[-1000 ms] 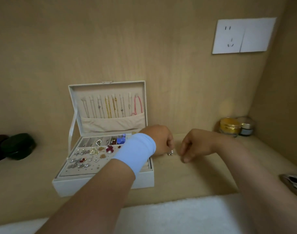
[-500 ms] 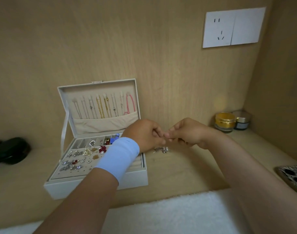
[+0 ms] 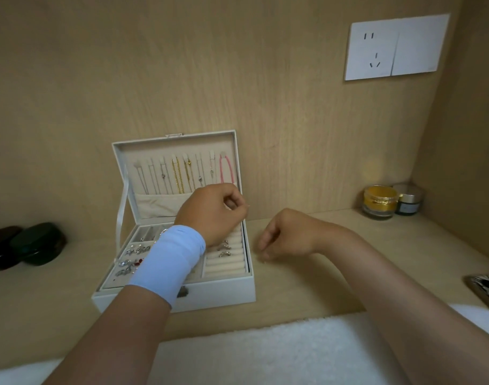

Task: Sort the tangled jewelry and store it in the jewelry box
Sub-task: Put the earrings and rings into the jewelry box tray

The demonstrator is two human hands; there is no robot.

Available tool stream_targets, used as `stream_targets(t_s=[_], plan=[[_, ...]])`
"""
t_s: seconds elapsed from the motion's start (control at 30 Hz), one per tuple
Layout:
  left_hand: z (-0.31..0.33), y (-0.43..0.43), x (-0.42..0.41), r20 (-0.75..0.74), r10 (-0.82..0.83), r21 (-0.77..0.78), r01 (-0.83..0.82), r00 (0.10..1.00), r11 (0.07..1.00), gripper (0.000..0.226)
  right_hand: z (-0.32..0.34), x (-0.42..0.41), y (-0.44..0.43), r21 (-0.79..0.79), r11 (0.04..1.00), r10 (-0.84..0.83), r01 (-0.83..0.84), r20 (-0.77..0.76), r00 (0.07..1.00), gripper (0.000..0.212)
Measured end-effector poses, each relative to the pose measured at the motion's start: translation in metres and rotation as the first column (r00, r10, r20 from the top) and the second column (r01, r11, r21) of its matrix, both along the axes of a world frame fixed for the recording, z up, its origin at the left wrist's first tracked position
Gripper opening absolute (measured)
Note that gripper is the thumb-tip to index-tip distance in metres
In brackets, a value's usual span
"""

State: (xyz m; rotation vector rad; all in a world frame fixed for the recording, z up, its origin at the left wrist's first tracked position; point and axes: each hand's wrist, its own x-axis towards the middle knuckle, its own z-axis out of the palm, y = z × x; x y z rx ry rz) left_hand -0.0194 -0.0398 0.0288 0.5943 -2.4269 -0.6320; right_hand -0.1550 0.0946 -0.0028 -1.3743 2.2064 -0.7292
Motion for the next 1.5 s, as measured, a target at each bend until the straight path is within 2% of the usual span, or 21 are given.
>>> stream_targets(t_s=[0.1, 0.2, 0.47, 0.5, 0.57, 0.6, 0.67, 0.73, 0.8, 0.9, 1.03, 1.1, 1.3, 1.43, 1.5], plan=[[0.004, -0.002, 0.01, -0.051, -0.018, 0.031, 0.02, 0.999, 0.999, 0.011, -0.003, 0.003, -0.004, 0.071, 0.997, 0.018, -0.006, -0.17, 0.985, 0.018], [0.006, 0.002, 0.019, -0.079, -0.03, 0.071, 0.036, 0.996, 0.997, 0.013, -0.004, 0.005, -0.007, 0.108, 0.994, 0.02, 0.01, -0.276, 0.961, 0.017], [-0.005, 0.005, 0.031, -0.166, 0.001, 0.271, 0.045, 0.986, 0.961, 0.012, -0.004, 0.009, -0.005, 0.127, 0.992, 0.028, 0.006, -0.26, 0.965, 0.006], [-0.006, 0.003, 0.032, -0.172, -0.007, 0.284, 0.057, 0.985, 0.957, 0.012, -0.003, 0.009, -0.005, 0.115, 0.993, 0.004, 0.029, -0.278, 0.961, 0.003], [-0.008, 0.001, 0.035, -0.186, -0.033, 0.322, 0.093, 0.982, 0.942, 0.013, 0.0, 0.006, -0.005, 0.011, 0.993, -0.106, 0.114, -0.289, 0.952, 0.015], [-0.009, 0.0, 0.037, -0.19, -0.042, 0.342, 0.106, 0.981, 0.934, 0.014, 0.004, 0.005, -0.005, -0.081, 0.984, -0.176, 0.161, -0.247, 0.953, 0.017], [-0.008, -0.001, 0.042, -0.197, -0.051, 0.356, 0.12, 0.979, 0.927, 0.017, 0.016, 0.01, -0.006, -0.27, 0.937, -0.248, 0.223, -0.06, 0.967, 0.019], [-0.007, -0.003, 0.049, -0.214, -0.056, 0.358, 0.131, 0.975, 0.925, 0.018, 0.029, 0.024, -0.007, -0.35, 0.902, -0.19, 0.252, 0.202, 0.961, 0.02], [-0.004, -0.001, 0.056, -0.259, -0.075, 0.393, 0.176, 0.963, 0.902, 0.016, 0.038, 0.045, -0.007, -0.336, 0.914, -0.096, 0.229, 0.371, 0.924, 0.015], [0.002, -0.001, 0.07, -0.33, -0.077, 0.456, 0.23, 0.941, 0.86, 0.014, 0.039, 0.066, -0.013, -0.285, 0.94, -0.02, 0.189, 0.505, 0.863, 0.013], [0.002, -0.011, 0.092, -0.335, -0.094, 0.448, 0.246, 0.938, 0.86, 0.016, 0.041, 0.081, -0.022, -0.233, 0.956, 0.028, 0.177, 0.675, 0.738, 0.019], [0.0, -0.018, 0.102, -0.362, -0.094, 0.443, 0.26, 0.928, 0.858, 0.016, 0.044, 0.088, -0.029, -0.219, 0.961, 0.042, 0.166, 0.714, 0.698, 0.015], [-0.007, -0.033, 0.124, -0.463, -0.036, 0.448, 0.269, 0.886, 0.853, 0.014, 0.047, 0.111, -0.055, -0.135, 0.981, 0.004, 0.137, 0.726, 0.688, 0.019], [-0.015, -0.041, 0.132, -0.453, -0.004, 0.469, 0.243, 0.892, 0.849, 0.01, 0.051, 0.121, -0.068, -0.107, 0.975, -0.091, 0.197, 0.612, 0.786, 0.021], [-0.016, -0.046, 0.134, -0.455, 0.019, 0.521, 0.248, 0.891, 0.817, 0.008, 0.05, 0.126, -0.073, -0.237, 0.939, -0.089, 0.248, 0.528, 0.845, 0.026]])
